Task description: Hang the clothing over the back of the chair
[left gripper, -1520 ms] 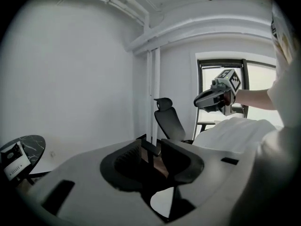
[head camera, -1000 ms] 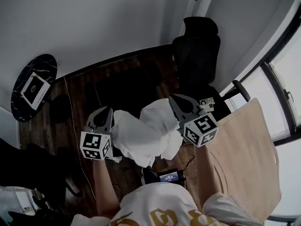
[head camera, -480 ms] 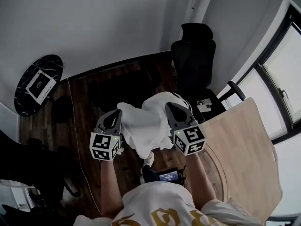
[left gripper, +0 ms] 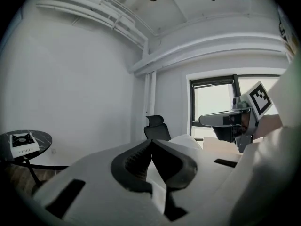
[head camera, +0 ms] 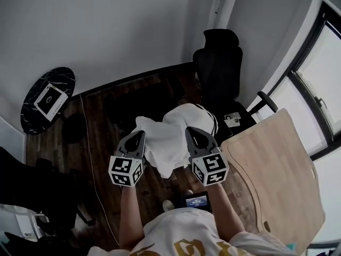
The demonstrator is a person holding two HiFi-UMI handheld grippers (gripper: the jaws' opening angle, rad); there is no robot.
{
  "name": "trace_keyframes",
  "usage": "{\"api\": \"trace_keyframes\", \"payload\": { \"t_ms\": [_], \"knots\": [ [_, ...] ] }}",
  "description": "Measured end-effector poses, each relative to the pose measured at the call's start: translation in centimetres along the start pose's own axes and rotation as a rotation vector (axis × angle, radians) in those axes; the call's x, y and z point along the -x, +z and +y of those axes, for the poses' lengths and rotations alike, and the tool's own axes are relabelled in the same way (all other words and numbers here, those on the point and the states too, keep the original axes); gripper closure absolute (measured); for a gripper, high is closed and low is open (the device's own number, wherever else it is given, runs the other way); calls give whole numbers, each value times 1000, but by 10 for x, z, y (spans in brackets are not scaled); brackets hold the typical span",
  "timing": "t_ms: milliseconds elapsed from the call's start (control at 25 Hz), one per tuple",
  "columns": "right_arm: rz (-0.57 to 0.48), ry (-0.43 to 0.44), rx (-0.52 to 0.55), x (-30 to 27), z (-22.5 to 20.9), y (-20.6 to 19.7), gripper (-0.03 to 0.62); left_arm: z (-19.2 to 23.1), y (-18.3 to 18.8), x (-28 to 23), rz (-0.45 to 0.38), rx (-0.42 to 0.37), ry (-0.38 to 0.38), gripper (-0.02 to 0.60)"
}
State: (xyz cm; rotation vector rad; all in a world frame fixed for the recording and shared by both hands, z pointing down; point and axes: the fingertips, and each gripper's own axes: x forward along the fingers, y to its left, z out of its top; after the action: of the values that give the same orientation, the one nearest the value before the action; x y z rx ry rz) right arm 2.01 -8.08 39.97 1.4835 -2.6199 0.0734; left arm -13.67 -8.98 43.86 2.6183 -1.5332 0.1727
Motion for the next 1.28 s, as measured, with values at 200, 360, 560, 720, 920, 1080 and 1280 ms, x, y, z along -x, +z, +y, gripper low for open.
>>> {"api": "trace_keyframes", "payload": {
  "t_ms": [200, 360, 560, 720, 920, 1080, 1280],
  "knots": [
    [54, -26, 31, 4, -6, -21, 582, -9, -8, 2, 3, 21, 2, 560],
    [72, -46, 43, 8, -16, -25, 582, -19, -14, 3, 20, 15, 1, 560],
    [81, -35, 43, 15, -16, -30, 583, -20, -15, 6, 21, 18, 24, 560],
    [83, -33, 35, 17, -15, -33, 583, -20, -13, 9, 16, 10, 29, 560],
    [81, -34, 34, 22, -16, -33, 583, -22, -13, 11, 17, 7, 33, 560],
    [84, -34, 39, 26, -16, -34, 583, -26, -12, 13, 12, 5, 30, 560],
    [88, -25, 45, 26, -13, -34, 583, -23, -14, 17, 13, 19, 39, 560]
  ]
}}
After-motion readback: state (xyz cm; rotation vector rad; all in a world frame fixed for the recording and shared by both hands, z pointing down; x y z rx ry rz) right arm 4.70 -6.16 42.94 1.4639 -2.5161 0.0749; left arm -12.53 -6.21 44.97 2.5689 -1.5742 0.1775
